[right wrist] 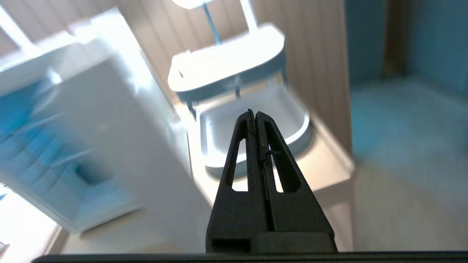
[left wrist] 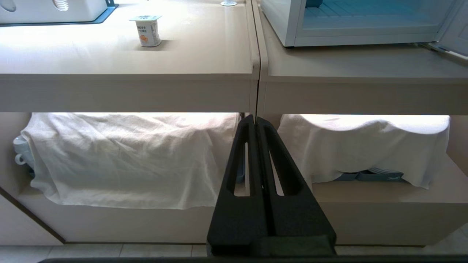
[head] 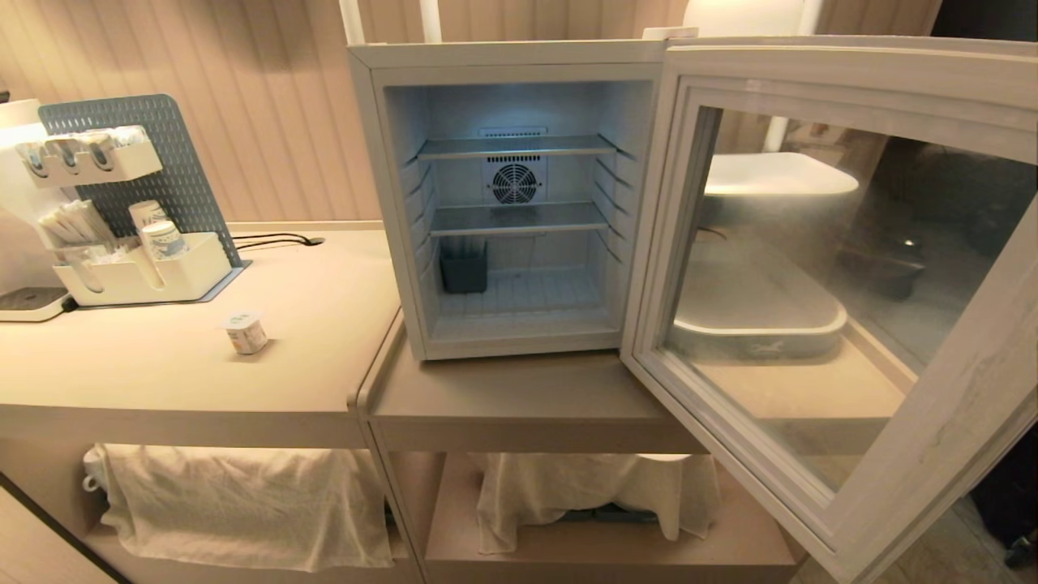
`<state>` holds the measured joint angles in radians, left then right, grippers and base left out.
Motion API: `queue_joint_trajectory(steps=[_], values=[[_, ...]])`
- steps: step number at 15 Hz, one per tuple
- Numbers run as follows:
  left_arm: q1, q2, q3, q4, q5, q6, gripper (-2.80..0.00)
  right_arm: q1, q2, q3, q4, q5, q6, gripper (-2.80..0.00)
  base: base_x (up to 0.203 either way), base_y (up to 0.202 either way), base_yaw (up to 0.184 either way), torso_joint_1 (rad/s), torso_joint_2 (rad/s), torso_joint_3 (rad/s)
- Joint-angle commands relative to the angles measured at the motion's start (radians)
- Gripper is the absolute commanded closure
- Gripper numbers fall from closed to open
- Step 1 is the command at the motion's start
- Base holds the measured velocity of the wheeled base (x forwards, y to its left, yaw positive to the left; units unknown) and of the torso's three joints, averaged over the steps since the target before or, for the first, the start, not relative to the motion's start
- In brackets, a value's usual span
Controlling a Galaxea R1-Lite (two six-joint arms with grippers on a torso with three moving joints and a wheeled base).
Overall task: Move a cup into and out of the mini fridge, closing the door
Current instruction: Close the freezer door
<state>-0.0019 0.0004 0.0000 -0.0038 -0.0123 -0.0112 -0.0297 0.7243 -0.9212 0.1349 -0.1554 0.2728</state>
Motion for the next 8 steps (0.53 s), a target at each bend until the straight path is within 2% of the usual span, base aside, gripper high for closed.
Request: queue_joint_trajectory(steps=[1, 2, 3, 4, 5, 6, 7, 8], values=[[0.0, -0.002, 0.0, -0.001, 0.0, -0.001, 0.0, -0.105, 0.403, -0.154, 0.036, 0.153, -0.001, 0.0, 0.0, 0.0, 0.0, 0.0, 0.0, 0.0], [0.0, -0.002, 0.0, -0.001, 0.0, 0.0, 0.0, -0.177, 0.461, -0.177, 0.043, 0.342, -0.022, 0.0, 0.0, 0.0, 0.0, 0.0, 0.0, 0.0], [0.0, -0.002, 0.0, -0.001, 0.0, 0.0, 0.0, -0.261, 0.494, -0.193, 0.045, 0.627, -0.051, 0.0, 0.0, 0.0, 0.0, 0.0, 0.0, 0.0], [0.0, -0.002, 0.0, -0.001, 0.0, 0.0, 0.0, -0.351, 0.528, -0.205, 0.044, 0.979, -0.087, 0.0, 0.0, 0.0, 0.0, 0.0, 0.0, 0.0], [0.0, -0.002, 0.0, -0.001, 0.0, 0.0, 0.0, -0.456, 0.575, -0.216, 0.042, 1.271, -0.125, 0.0, 0.0, 0.0, 0.0, 0.0, 0.0, 0.0], [0.0, -0.002, 0.0, -0.001, 0.0, 0.0, 0.0, -0.563, 0.633, -0.224, 0.032, 1.493, -0.165, 0.0, 0.0, 0.0, 0.0, 0.0, 0.0, 0.0], [0.0, -0.002, 0.0, -0.001, 0.0, 0.0, 0.0, -0.632, 0.676, -0.213, 0.009, 1.627, -0.197, 0.0, 0.0, 0.0, 0.0, 0.0, 0.0, 0.0], [0.0, -0.002, 0.0, -0.001, -0.001, 0.0, 0.0, -0.661, 0.688, -0.178, -0.024, 1.683, -0.216, 0.0, 0.0, 0.0, 0.0, 0.0, 0.0, 0.0]])
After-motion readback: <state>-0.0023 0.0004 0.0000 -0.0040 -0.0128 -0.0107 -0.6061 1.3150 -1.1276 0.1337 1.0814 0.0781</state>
